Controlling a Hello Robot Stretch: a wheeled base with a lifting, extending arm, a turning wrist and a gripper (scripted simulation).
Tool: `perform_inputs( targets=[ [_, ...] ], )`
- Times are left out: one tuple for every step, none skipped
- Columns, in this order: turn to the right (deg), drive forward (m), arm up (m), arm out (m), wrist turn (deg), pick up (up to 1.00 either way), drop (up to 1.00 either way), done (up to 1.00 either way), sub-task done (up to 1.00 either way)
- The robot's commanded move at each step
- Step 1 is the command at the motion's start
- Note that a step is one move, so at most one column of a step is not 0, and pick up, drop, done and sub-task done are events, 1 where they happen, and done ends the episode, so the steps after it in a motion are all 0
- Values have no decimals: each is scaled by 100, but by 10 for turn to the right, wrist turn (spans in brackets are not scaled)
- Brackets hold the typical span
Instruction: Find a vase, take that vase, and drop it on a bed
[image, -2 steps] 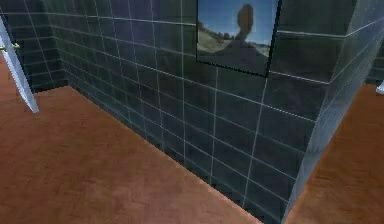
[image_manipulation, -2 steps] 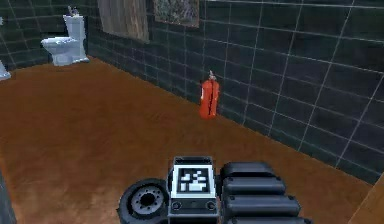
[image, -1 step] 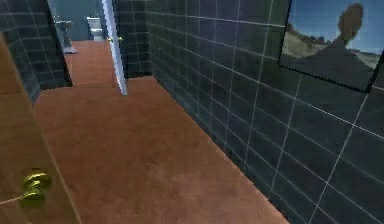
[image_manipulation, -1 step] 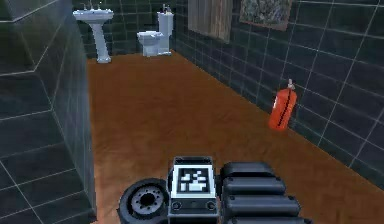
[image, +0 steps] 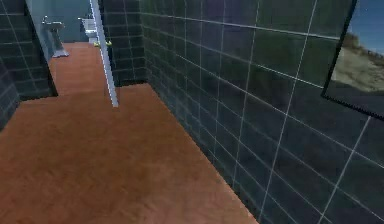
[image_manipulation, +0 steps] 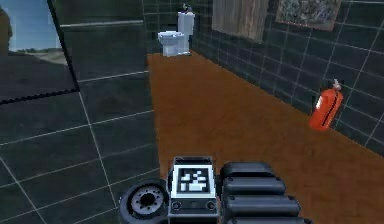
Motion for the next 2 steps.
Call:
perform_inputs(
  targets=[
    [-300, 0, 0, 0, 0, 0, 0, 0, 0],
    [0, 55, 0, 0, 0, 0, 0, 0, 0]
  ],
)
